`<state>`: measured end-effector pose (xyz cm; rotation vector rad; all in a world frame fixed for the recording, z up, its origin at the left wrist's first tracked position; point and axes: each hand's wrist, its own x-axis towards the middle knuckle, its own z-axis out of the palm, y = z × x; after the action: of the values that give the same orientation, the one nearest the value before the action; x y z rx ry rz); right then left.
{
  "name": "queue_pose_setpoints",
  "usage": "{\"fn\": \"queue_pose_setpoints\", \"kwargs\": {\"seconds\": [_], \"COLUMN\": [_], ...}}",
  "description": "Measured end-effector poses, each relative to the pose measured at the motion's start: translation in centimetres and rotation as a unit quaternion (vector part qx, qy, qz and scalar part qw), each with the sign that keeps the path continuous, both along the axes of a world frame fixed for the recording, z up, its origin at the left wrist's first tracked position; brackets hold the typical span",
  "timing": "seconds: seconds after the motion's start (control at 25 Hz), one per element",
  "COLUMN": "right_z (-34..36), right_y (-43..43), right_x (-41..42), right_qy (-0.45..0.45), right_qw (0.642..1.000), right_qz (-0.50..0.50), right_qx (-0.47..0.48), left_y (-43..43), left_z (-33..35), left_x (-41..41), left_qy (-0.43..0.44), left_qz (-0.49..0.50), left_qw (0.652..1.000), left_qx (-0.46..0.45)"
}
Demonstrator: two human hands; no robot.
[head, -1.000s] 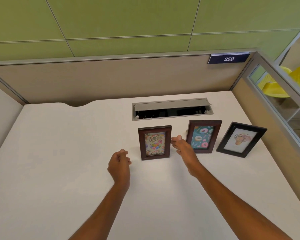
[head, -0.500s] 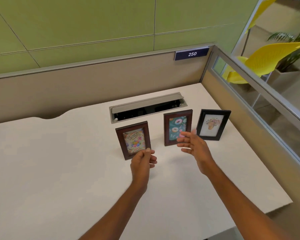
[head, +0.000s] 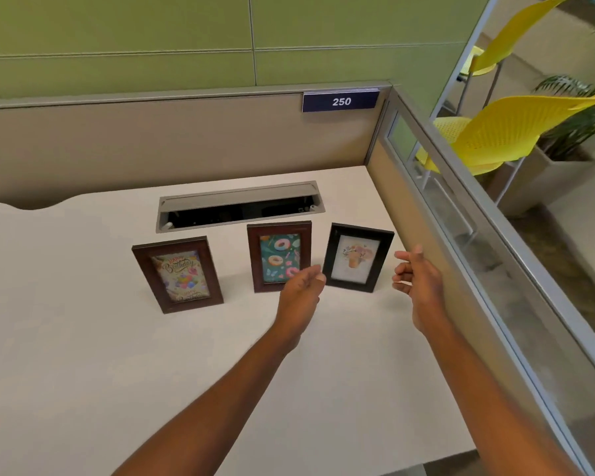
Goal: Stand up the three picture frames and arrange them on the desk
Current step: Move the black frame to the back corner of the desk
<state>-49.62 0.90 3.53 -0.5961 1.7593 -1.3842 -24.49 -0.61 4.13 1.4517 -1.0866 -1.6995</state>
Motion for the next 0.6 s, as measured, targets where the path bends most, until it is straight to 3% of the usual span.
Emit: {"fn": "queue_pose_setpoints", "kwargs": {"seconds": [0.2,0.36,0.6], "right_z": [-1.1,-1.4,-2.2], "right_y": [-2.8,-4.5,-5.8], "right_x": [-1.8,-1.7,-1.6], "right_qy": [0.023,-0.031,-0.106], "right_qw": [0.991,0.975,0.967], "right_qz": [0.101,0.189,0.196], "right_qx": [0.086,0.114,0.123], "left_y": [-1.1,-2.0,-2.9], "left_z": [0.0,0.2,0.0], "left_x": [-4.5,-6.1,-6.6], "left_qy": [-0.034,-0.054,-0.064], "left_qz": [-0.001,-0.003,-0.001], "left_qw": [0.999,0.998,0.998], "left_qx": [0.002,0.007,0.021]}}
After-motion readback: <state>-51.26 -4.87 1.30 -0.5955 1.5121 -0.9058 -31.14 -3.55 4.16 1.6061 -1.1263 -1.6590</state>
